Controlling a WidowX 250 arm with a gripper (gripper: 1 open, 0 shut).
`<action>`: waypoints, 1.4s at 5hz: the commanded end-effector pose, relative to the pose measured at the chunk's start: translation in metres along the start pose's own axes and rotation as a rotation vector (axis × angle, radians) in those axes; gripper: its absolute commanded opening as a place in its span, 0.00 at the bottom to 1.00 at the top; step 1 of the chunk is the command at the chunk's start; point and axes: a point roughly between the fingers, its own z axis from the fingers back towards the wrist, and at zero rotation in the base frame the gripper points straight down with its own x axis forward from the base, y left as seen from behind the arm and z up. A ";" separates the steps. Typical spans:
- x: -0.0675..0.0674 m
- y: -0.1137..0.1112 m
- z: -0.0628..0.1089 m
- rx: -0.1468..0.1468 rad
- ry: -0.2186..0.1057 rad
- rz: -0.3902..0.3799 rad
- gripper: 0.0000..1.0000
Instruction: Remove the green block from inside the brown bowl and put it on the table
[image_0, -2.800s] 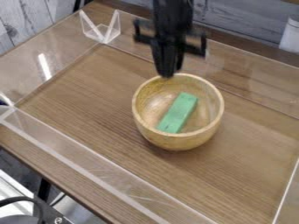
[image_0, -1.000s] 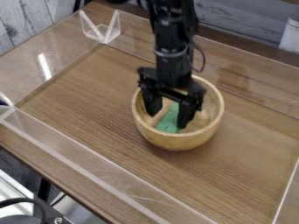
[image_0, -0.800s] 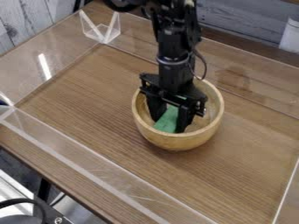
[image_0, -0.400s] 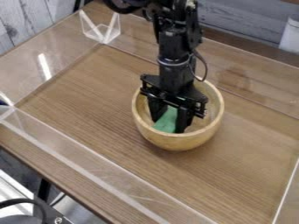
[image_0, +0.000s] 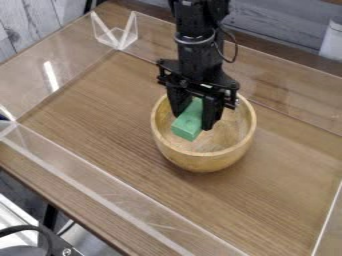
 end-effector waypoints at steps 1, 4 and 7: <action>0.006 -0.013 0.022 -0.009 -0.075 -0.040 0.00; -0.002 -0.076 0.009 -0.041 -0.063 -0.187 0.00; -0.012 -0.101 -0.048 -0.044 0.001 -0.233 0.00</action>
